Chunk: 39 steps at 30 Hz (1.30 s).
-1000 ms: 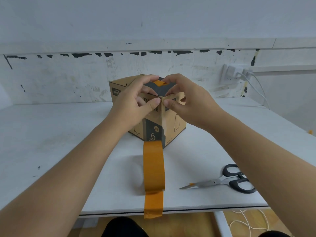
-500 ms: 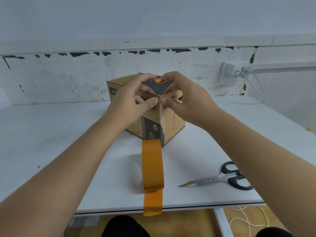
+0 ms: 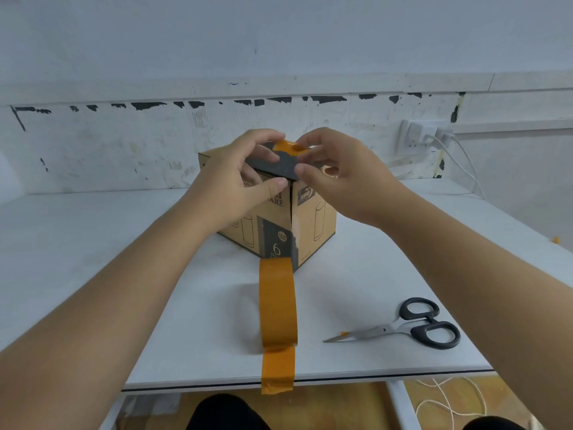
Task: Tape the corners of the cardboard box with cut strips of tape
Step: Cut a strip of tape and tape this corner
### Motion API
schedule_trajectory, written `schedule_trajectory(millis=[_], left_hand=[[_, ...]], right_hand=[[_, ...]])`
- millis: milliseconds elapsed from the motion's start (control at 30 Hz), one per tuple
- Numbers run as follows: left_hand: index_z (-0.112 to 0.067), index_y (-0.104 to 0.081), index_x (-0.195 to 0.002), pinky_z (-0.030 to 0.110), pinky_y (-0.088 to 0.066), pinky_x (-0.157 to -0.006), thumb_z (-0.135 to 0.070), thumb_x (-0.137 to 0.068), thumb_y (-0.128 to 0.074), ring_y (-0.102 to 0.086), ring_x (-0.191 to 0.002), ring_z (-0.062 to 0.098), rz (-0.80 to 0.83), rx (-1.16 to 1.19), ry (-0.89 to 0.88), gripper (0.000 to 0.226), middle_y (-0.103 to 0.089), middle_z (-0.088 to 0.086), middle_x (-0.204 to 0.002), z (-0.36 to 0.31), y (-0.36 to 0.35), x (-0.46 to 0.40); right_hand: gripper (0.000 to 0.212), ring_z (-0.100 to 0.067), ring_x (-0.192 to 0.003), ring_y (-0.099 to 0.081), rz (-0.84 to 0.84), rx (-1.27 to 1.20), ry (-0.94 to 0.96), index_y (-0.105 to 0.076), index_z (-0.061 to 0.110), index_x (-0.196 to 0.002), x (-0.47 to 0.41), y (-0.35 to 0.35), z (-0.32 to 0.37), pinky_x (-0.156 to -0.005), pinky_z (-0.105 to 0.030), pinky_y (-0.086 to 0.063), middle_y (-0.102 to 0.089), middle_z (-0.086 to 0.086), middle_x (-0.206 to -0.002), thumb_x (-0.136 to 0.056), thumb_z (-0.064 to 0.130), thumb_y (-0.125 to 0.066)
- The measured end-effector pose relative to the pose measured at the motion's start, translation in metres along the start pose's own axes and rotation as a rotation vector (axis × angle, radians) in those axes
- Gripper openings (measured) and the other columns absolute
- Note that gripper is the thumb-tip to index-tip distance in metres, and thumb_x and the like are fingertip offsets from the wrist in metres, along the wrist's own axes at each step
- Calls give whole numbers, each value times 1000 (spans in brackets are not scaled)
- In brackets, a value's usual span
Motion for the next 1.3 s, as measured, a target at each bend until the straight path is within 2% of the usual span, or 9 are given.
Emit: schedule_trajectory(millis=[100, 200, 400, 600, 700, 833, 933, 1067, 1300], left_hand=[[-41, -55, -118, 9, -46, -66, -34, -85, -68, -58, -70, 5, -85, -22, -34, 36, -58, -21, -105, -13, 9, 3], [-42, -61, -97, 8, -41, -56, -31, -86, -68, -54, -63, -2, -108, -26, -38, 17, -60, -31, -81, -24, 15, 9], [-37, -66, -86, 13, -46, -56, -25, -87, -68, -56, -62, 3, -108, 92, -8, 12, -64, -18, -69, -34, 18, 21], [-31, -67, -100, 23, -54, -63, -24, -85, -69, -60, -64, 15, -47, 143, 107, 17, -68, -13, -73, -22, 0, 34], [-31, -60, -117, 17, -50, -64, -27, -85, -68, -59, -62, 0, 20, 87, 146, 33, -68, -24, -73, -15, -10, 34], [-38, -52, -125, 22, -51, -72, -35, -85, -67, -65, -73, 3, 68, 8, 140, 43, -70, -23, -78, -11, -12, 31], [-37, -48, -133, 21, -48, -73, -36, -86, -65, -64, -77, -2, 89, -45, 131, 50, -70, -26, -80, -9, -12, 26], [-37, -47, -134, 19, -46, -71, -40, -86, -62, -59, -81, -12, 130, -138, 107, 51, -67, -32, -82, -9, -13, 16], [-32, -52, -131, 14, -42, -69, -25, -92, -57, -63, -83, 0, 171, -74, 114, 40, -67, -26, -78, 1, -17, 16]], right_hand=[[18, -1, -97, -59, -54, 32, 39, -64, 23, -110, 2, 7, 13, -86, -21, -49, -67, 12, -104, -94, 26, -57], [12, 3, -81, -59, -53, 28, 58, -69, 22, -98, 5, 10, 23, -68, -5, -43, -66, 12, -89, -94, 24, -57], [12, 7, -72, -59, 75, -11, 84, -71, 20, -87, 16, 10, 34, -59, -5, -43, -68, 14, -78, -91, 25, -61], [12, 2, -72, -58, 129, 165, 41, -71, 23, -88, 18, 7, 24, -55, -7, -41, -64, 15, -77, -91, 30, -61], [14, -4, -89, -53, 154, 283, 61, -71, 27, -93, 17, 2, 16, -67, -9, -35, -58, 10, -97, -91, 35, -60], [16, -6, -102, -48, 179, 347, 115, -71, 25, -93, 12, -3, 12, -76, -17, -33, -55, 6, -121, -93, 34, -58], [18, -8, -98, -55, 186, 376, 121, -72, 25, -96, 5, -4, 11, -76, -14, -40, -61, 6, -113, -93, 34, -57], [20, -13, -98, -57, 199, 432, 131, -72, 24, -99, -1, -8, 14, -84, -30, -49, -62, 4, -108, -93, 33, -55], [20, -12, -98, -55, 214, 428, 120, -73, 24, -99, -2, -8, 11, -79, -23, -42, -61, 4, -108, -93, 32, -55]])
Point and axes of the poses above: each hand's wrist, its own x-axis away from the middle knuckle, its own y-axis out of the back of the hand, z = x × y, the point moved 6 cm from there along -x, towards the middle knuckle
